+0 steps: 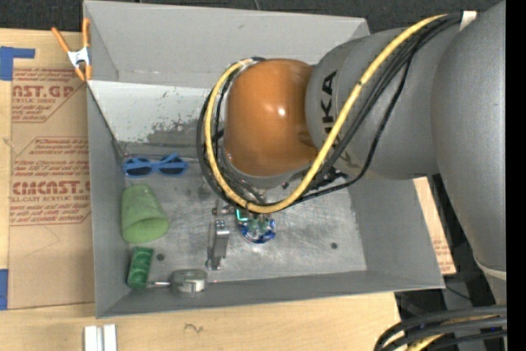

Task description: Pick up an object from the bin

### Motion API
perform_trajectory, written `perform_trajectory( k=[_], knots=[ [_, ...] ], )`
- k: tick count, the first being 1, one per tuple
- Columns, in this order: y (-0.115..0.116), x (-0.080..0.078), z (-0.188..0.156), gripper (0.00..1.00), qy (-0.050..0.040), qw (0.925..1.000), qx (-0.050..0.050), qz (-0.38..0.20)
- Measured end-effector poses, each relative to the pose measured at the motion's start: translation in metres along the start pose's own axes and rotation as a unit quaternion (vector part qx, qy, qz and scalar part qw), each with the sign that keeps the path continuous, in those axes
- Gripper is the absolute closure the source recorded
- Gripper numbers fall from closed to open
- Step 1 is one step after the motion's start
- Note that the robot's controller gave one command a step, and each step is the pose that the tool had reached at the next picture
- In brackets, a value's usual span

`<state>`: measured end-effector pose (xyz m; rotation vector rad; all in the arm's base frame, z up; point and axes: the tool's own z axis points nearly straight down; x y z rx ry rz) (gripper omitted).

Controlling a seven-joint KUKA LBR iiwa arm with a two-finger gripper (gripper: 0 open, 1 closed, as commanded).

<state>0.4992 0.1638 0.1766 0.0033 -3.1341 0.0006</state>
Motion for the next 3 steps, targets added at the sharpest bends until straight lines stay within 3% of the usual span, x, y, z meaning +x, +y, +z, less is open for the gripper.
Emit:
perform_trajectory(
  k=[1,2,3],
  knots=[
    [-0.047,-0.040,0.058,0.00,-0.0025,0.9999,0.000,-0.013],
    [-0.115,-0.005,0.055,0.00,-0.0022,0.9975,0.001,-0.071],
    [-0.130,-0.061,0.105,0.00,-0.0081,0.9839,0.000,-0.179]
  ],
)
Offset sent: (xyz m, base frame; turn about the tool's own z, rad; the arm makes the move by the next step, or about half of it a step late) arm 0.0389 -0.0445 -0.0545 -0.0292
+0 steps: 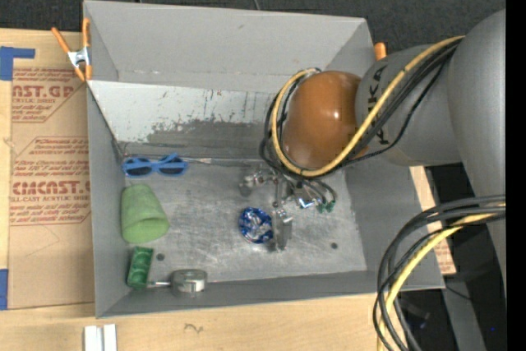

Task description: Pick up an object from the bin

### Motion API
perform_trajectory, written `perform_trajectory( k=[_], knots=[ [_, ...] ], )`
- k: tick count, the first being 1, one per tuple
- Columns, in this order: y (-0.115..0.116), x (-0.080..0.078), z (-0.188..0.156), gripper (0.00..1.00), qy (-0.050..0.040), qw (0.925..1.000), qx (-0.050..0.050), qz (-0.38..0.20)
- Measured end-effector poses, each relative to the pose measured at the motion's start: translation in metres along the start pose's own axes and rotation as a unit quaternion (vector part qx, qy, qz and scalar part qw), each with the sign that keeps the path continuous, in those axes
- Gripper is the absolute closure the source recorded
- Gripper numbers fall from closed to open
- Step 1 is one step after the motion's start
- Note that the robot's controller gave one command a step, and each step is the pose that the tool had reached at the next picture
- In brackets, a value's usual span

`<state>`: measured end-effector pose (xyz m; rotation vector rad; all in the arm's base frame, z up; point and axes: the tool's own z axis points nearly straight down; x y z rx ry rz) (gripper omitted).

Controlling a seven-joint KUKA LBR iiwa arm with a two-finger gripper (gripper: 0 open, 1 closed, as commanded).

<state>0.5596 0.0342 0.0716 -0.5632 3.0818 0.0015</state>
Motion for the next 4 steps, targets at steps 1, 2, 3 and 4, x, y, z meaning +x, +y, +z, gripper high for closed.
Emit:
perform_trajectory(
  k=[1,2,3,4],
  knots=[
    [0.034,0.029,-0.001,0.00,-0.0009,0.9912,0.000,-0.132],
    [-0.029,-0.013,0.000,0.00,0.0002,0.9888,0.001,-0.149],
    [0.027,0.002,0.000,0.00,0.0006,0.9700,-0.001,-0.243],
    [0.026,0.001,-0.002,1.00,-0.0026,0.9705,-0.001,-0.241]
  ],
)
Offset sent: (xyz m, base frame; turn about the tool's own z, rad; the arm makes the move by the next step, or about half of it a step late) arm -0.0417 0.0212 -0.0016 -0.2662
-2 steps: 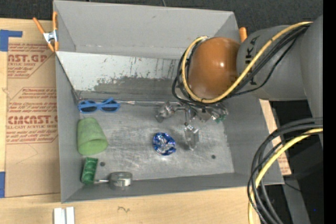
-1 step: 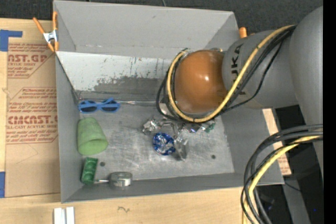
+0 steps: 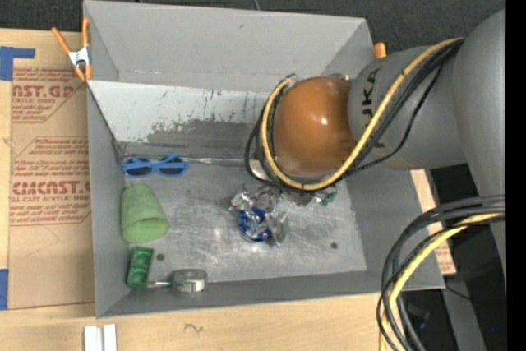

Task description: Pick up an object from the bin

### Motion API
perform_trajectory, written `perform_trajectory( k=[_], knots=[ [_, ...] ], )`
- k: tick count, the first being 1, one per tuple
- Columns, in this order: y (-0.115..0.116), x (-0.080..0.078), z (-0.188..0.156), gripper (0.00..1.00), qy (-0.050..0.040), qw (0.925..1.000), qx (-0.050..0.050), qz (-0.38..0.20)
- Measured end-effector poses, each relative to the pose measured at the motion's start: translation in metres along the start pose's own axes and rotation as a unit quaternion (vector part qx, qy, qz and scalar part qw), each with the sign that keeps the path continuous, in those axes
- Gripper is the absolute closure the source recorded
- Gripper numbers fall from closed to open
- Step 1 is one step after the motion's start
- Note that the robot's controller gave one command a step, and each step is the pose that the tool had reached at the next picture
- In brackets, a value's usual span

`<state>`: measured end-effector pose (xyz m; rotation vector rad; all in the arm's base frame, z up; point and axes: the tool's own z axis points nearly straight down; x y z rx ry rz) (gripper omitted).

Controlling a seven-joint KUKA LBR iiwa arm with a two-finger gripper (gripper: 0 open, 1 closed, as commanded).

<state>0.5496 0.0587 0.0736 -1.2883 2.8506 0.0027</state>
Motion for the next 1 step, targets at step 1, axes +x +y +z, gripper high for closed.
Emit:
perform_trajectory(
  k=[1],
  knots=[
    [-0.0053,-0.0074,-0.2075,1.00,0.0017,1.0000,0.002,-0.007]
  ],
)
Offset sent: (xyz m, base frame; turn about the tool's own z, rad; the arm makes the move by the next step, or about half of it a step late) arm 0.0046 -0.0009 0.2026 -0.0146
